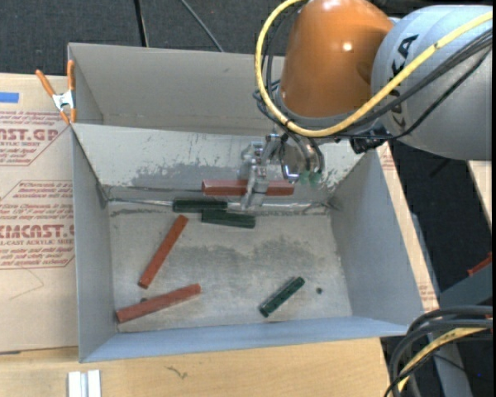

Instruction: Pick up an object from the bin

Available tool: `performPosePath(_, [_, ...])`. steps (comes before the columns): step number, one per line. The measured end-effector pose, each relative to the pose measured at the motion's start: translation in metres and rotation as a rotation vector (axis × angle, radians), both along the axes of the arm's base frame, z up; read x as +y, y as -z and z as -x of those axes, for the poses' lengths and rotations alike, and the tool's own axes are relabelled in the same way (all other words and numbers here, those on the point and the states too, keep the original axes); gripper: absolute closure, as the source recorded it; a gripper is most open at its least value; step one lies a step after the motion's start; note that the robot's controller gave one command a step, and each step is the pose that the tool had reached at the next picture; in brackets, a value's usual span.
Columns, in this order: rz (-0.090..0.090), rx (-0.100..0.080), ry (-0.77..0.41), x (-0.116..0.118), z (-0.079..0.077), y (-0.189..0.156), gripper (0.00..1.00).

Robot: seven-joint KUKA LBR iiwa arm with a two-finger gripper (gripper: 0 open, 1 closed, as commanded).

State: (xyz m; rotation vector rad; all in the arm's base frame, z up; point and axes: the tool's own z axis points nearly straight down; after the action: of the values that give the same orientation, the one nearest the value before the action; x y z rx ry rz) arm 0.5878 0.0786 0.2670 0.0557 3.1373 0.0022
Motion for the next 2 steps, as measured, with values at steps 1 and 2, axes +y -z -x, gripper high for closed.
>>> performPosePath(1, [0.001,0.012,0.106,0.035,0.050,0.077,1.00])
performPosePath(2, [-0.001,-0.009,0.060,0.041,0.013,-0.007,1.00])
